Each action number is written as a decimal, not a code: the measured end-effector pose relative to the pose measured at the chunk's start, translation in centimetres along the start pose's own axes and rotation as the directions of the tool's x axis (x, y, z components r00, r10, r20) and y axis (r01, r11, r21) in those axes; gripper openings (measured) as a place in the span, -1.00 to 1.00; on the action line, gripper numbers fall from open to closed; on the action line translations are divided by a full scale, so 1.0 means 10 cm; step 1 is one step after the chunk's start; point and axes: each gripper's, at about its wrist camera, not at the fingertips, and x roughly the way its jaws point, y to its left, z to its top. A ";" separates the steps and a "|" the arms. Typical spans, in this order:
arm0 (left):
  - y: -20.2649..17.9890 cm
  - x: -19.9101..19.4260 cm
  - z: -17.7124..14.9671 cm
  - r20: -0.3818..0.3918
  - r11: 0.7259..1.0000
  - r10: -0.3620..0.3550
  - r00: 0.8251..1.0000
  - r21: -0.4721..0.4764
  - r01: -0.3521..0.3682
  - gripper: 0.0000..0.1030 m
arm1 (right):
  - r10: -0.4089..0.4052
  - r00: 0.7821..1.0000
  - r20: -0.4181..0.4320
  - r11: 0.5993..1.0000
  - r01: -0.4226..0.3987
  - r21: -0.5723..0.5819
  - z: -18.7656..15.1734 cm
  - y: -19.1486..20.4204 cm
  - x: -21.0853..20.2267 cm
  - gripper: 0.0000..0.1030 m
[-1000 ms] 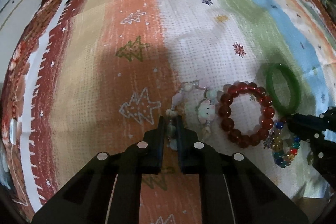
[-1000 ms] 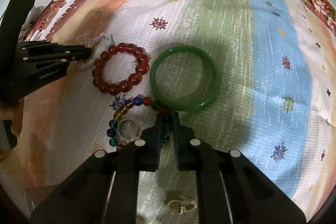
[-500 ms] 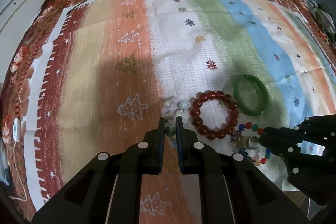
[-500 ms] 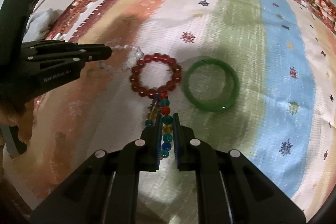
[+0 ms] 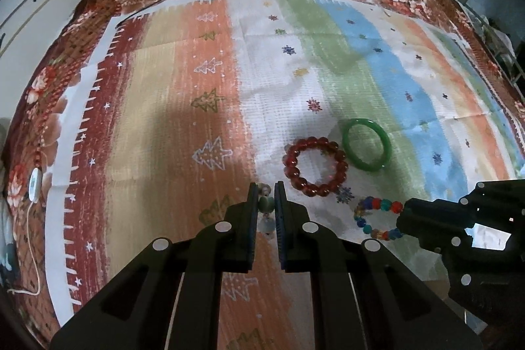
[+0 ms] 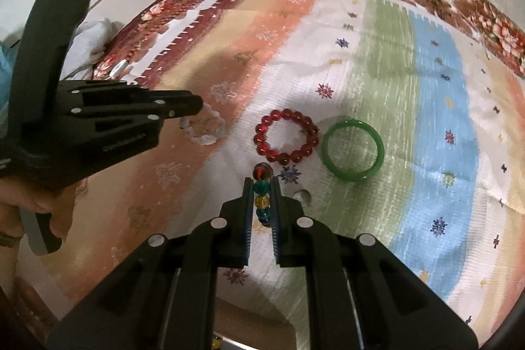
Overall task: Organize jewelry
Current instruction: 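Carry both bracelets into the silver tin and open both grippers, then withdraw both grippers and move toward the red bead bracelet and green bangle, then grasp the red bead bracelet with the left gripper while the right grasps the green bangle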
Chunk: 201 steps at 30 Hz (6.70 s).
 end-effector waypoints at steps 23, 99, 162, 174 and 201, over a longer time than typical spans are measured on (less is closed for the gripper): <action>-0.32 -0.64 -0.27 0.102 0.998 -0.067 0.993 0.029 0.064 -0.82 | -0.036 0.993 0.108 0.999 0.035 0.012 -0.24 0.05 -0.69 -0.79; -0.82 -1.27 -1.22 0.184 0.983 -0.137 0.973 0.145 0.111 -0.14 | -0.040 0.985 0.169 0.998 0.030 0.061 -1.17 0.15 -1.19 0.03; -0.29 0.05 -0.13 0.047 1.000 -0.027 0.999 -0.013 0.028 0.04 | -0.162 0.982 0.096 0.968 0.139 0.207 -0.17 -0.82 -0.17 0.03; -0.21 0.39 0.00 -0.002 1.000 -0.009 1.000 -0.025 0.009 0.04 | -0.161 0.985 0.054 0.964 0.146 0.222 -0.04 -0.97 0.13 0.03; -0.19 1.00 0.13 -0.085 1.000 0.029 0.996 0.010 -0.029 0.09 | -0.204 0.977 -0.068 0.951 0.214 0.223 0.14 -1.26 0.83 0.06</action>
